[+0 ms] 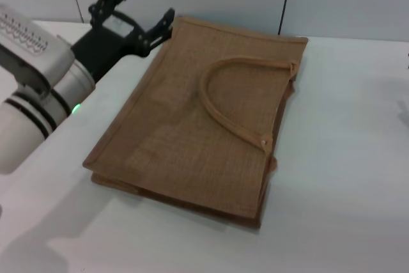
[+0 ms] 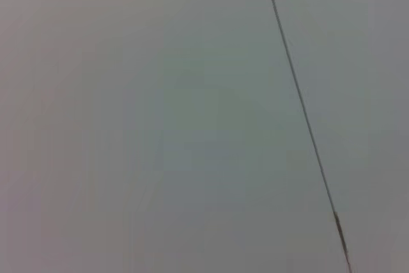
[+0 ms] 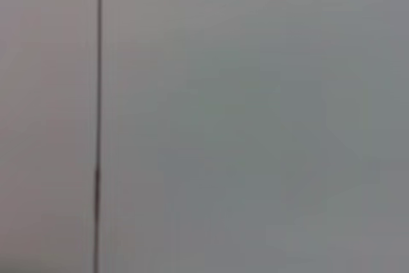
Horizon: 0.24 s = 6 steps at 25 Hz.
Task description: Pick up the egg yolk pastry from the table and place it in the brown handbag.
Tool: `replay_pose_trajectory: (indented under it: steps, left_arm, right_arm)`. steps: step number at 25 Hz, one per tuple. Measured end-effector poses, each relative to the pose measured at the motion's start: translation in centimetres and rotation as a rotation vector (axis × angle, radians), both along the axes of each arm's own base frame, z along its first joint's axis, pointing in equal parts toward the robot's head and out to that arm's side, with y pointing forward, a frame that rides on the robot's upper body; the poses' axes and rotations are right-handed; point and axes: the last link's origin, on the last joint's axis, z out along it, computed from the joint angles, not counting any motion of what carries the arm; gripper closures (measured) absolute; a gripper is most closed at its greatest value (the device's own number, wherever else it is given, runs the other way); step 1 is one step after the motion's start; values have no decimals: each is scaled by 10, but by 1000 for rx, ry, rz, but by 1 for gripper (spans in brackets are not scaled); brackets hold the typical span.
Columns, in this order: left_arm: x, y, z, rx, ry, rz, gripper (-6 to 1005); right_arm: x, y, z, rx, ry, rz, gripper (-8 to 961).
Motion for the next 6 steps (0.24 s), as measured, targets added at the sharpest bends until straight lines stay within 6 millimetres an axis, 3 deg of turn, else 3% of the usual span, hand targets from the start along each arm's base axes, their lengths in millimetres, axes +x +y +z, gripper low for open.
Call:
replay_pose_trajectory:
  steps: [6]
  left_arm:
    - [-29, -8, -8, -28, -25, 29, 112]
  right_arm:
    - [7, -2, -10, -5, -13, -50, 73]
